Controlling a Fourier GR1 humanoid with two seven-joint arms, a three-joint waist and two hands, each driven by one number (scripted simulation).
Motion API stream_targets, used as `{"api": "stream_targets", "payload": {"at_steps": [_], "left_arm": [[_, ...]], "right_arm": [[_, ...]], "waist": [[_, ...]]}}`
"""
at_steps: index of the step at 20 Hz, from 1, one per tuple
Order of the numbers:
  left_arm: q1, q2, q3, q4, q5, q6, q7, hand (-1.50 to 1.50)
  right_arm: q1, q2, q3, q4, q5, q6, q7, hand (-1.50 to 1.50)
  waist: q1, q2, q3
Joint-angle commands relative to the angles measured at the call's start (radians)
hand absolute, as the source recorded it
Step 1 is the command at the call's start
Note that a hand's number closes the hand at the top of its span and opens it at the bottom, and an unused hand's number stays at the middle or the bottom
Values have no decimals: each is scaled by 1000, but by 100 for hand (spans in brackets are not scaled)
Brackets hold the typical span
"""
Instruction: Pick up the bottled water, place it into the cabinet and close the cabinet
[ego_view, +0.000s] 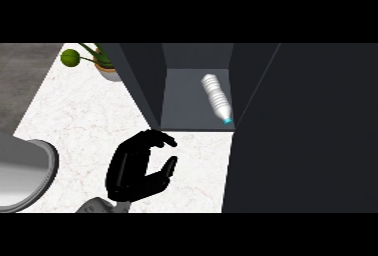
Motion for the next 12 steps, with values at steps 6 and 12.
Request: {"api": "stream_targets", "payload": {"at_steps": [6, 12], "left_arm": [[212, 162, 108, -221, 69, -40, -8, -150], [338, 233, 182, -289, 169, -123, -14, -150]], "right_arm": [[18, -58, 138, -216, 162, 47, 34, 150], [8, -156, 274, -222, 203, 129, 70, 150]], "waist": [[-1, -1, -2], [8, -8, -5]]}}
